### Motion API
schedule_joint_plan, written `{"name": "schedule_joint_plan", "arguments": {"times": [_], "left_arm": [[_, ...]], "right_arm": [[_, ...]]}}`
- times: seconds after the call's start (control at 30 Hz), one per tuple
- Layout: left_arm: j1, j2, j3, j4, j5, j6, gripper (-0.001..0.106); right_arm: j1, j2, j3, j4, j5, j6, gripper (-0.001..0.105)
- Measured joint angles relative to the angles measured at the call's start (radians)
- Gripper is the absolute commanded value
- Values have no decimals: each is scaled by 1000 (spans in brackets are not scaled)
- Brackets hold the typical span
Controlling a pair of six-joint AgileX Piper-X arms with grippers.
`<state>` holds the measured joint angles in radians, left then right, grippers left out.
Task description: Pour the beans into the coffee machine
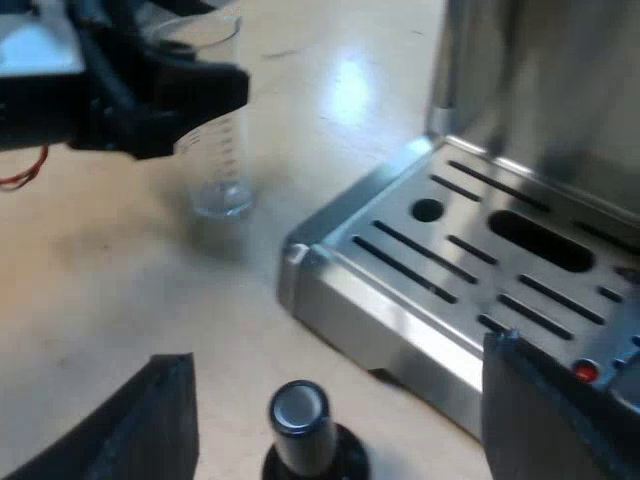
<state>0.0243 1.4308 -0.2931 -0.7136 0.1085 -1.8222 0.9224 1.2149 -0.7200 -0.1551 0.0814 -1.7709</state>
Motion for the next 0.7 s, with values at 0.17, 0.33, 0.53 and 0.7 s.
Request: {"name": "schedule_joint_plan", "arguments": {"times": [0.17,0.33,0.53,0.7], "left_arm": [[0,85,0,-107,39,11,15],[0,141,-5,-175,39,12,30],[0,157,-4,-205,39,14,37],[0,157,-4,-205,70,19,60]], "right_arm": [[0,4,0,-18,18,6,62],[0,4,0,-20,18,6,62],[0,4,0,-20,18,6,62],[0,4,0,-20,18,6,62]]}}
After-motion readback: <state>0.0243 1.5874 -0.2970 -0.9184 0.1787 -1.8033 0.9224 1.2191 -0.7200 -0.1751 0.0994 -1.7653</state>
